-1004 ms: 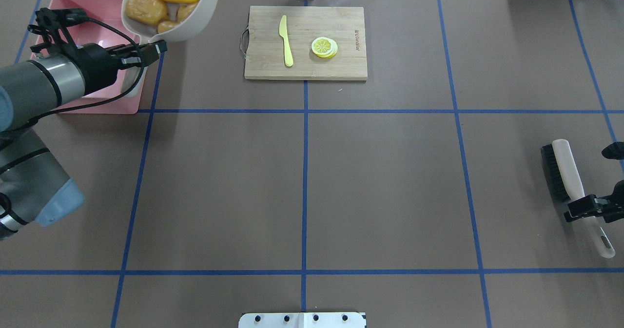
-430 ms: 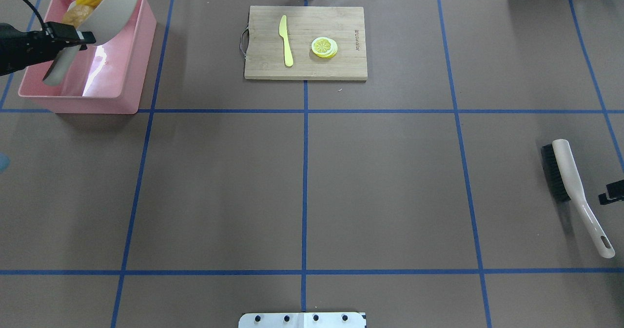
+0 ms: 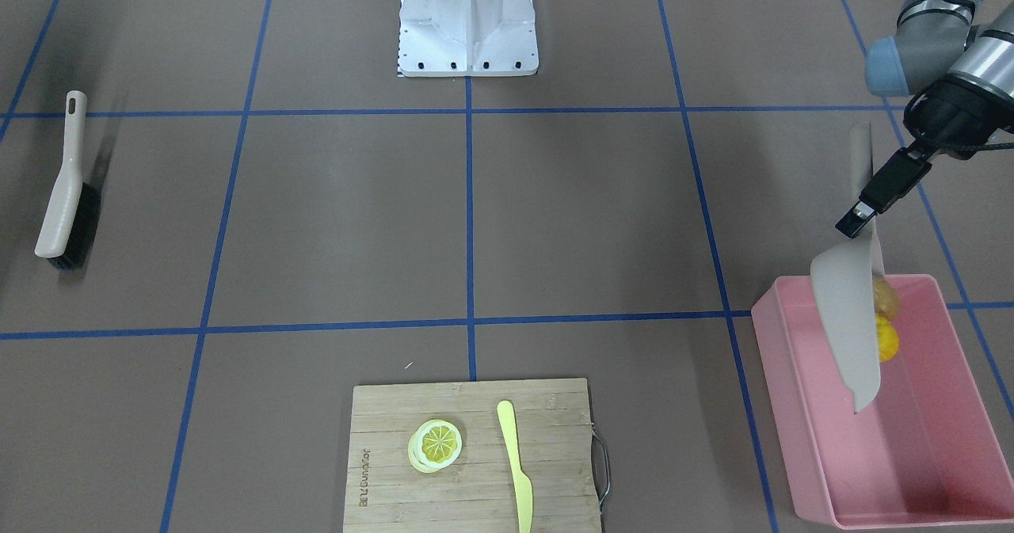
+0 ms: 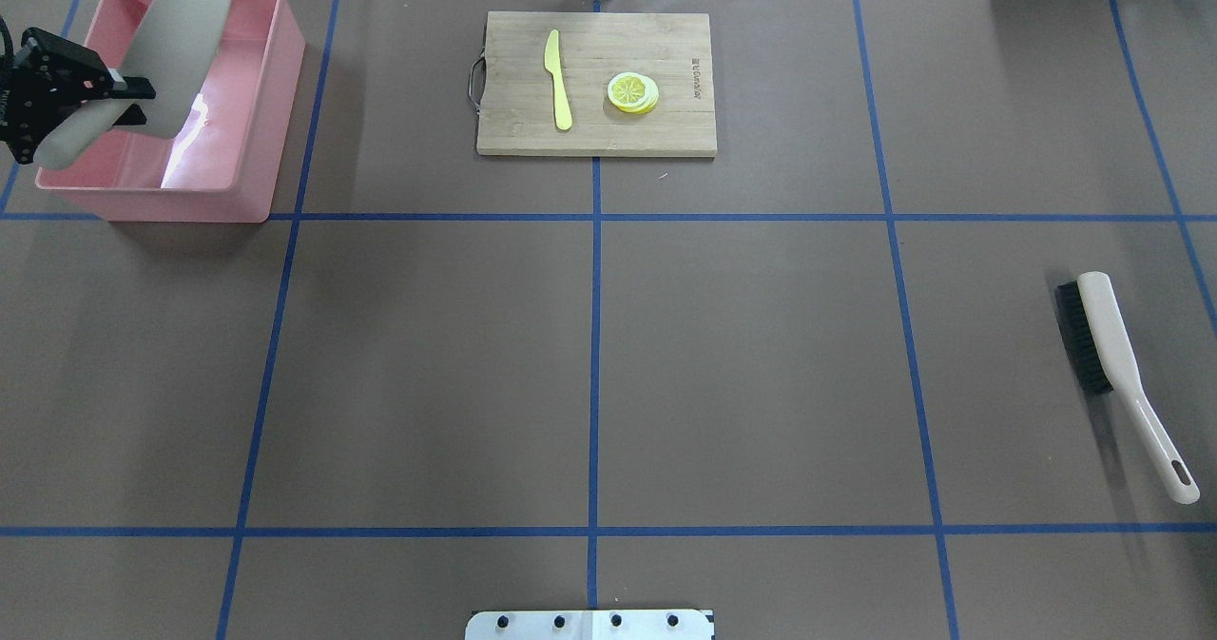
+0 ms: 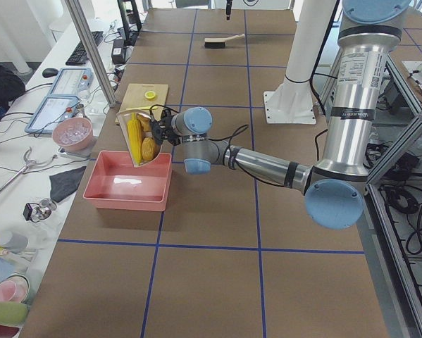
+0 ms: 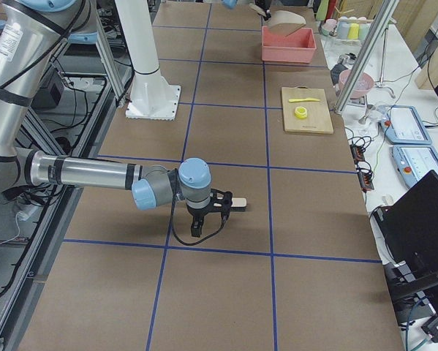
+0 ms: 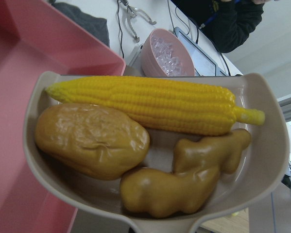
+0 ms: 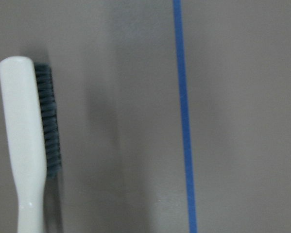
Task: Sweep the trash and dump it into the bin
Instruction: 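Tilt the dustpan with the left gripper to dump the food into the bin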
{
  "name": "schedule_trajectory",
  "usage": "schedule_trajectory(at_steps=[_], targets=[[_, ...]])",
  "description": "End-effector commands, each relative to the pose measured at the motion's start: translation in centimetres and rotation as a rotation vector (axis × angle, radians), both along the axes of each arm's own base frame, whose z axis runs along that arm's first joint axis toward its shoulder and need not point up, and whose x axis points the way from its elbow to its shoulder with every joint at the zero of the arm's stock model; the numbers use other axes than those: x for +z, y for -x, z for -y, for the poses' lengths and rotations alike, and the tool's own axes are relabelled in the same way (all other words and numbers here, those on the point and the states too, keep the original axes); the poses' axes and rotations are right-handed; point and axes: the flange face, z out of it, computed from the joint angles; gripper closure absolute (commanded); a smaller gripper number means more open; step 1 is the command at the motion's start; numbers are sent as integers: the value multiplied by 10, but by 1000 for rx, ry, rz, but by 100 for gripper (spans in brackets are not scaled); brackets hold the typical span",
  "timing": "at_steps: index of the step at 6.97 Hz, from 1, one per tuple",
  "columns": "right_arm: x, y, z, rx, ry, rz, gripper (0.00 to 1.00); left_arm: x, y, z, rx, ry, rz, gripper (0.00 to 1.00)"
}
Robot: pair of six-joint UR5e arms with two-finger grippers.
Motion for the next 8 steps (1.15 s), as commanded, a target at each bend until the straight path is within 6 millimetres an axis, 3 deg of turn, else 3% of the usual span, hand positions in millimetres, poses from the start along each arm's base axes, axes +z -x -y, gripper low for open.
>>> schedule_trajectory(at_steps=[1, 2, 5, 6, 8], targets=[[10, -55, -1, -39, -19, -28, 0, -1, 30, 1, 9, 160, -101, 100], [3, -71, 5, -21, -3, -30, 0, 0, 38, 1, 9, 186, -115, 100], [2, -81, 12, -73, -26, -137, 0, -6, 38, -1, 57, 216, -142, 100], [2, -81, 12, -72, -25, -133, 0, -12, 38, -3, 64, 161, -133, 100], [3, -81, 11, -71, -21, -131, 0, -25, 37, -9, 105, -138, 0, 100]])
